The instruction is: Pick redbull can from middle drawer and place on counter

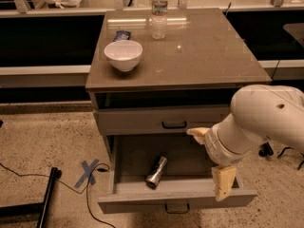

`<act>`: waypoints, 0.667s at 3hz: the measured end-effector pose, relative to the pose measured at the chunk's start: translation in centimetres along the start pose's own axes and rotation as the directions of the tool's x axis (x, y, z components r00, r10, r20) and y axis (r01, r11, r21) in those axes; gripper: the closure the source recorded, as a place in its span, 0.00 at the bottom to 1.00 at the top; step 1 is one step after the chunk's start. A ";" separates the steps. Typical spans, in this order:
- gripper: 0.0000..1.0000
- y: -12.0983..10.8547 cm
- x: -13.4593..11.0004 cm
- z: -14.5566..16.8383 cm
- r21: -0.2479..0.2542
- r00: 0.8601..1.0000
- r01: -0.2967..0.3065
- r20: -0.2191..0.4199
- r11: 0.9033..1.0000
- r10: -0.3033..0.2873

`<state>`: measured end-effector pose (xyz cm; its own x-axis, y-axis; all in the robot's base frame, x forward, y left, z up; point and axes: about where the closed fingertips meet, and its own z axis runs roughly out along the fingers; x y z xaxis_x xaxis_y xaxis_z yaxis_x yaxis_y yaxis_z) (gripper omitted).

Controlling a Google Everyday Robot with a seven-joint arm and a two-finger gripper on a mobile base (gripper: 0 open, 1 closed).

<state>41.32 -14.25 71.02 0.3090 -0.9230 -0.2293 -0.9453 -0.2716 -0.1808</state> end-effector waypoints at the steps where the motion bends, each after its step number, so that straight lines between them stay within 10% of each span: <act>1: 0.00 -0.2 -0.1 -0.1 0.012 1.000 0.013 -0.026 1.000 -0.013; 2: 0.00 0.1 -2.9 4.0 -0.018 0.996 0.077 0.054 0.997 -0.076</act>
Offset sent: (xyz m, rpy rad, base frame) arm 0.0315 0.1441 -0.1121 0.2716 -0.1435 0.4570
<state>40.79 -10.54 67.88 0.3855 -0.8834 -0.2665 -0.9203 -0.3472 -0.1805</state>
